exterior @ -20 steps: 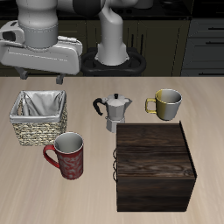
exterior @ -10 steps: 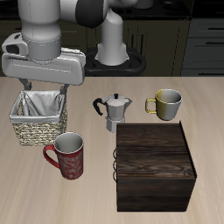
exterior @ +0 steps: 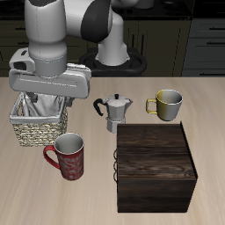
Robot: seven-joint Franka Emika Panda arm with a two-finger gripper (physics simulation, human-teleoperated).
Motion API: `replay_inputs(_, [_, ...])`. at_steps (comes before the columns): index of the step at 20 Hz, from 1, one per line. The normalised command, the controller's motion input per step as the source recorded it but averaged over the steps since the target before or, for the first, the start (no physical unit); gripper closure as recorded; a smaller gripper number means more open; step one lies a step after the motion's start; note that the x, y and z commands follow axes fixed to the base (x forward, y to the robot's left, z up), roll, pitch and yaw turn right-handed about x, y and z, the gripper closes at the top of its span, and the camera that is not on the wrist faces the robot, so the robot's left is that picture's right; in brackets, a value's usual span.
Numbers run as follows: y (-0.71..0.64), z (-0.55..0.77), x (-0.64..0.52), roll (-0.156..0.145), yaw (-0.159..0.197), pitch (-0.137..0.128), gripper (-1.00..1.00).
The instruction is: Place the red mug in the basket
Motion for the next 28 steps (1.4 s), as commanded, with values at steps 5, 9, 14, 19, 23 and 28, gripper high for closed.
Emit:
replay_inputs(5, [-0.09, -0.14, 0.04, -0.006, -0.007, -0.003, -1.00])
replay_inputs(9, [-0.01, -0.19, 0.02, -0.027, -0.016, -0.016, -1.00])
replay_inputs(14, [0.02, -0.23, 0.04, -0.010, -0.025, 0.010, -1.00])
replay_inputs(19, [0.00, -0.32, 0.02, 0.001, -0.037, 0.004, -1.00])
replay_inputs(23, [-0.01, -0.25, 0.01, 0.008, -0.011, -0.004, -1.00])
replay_inputs(28, [-0.04, -0.21, -0.01, -0.003, -0.034, 0.000, -1.00])
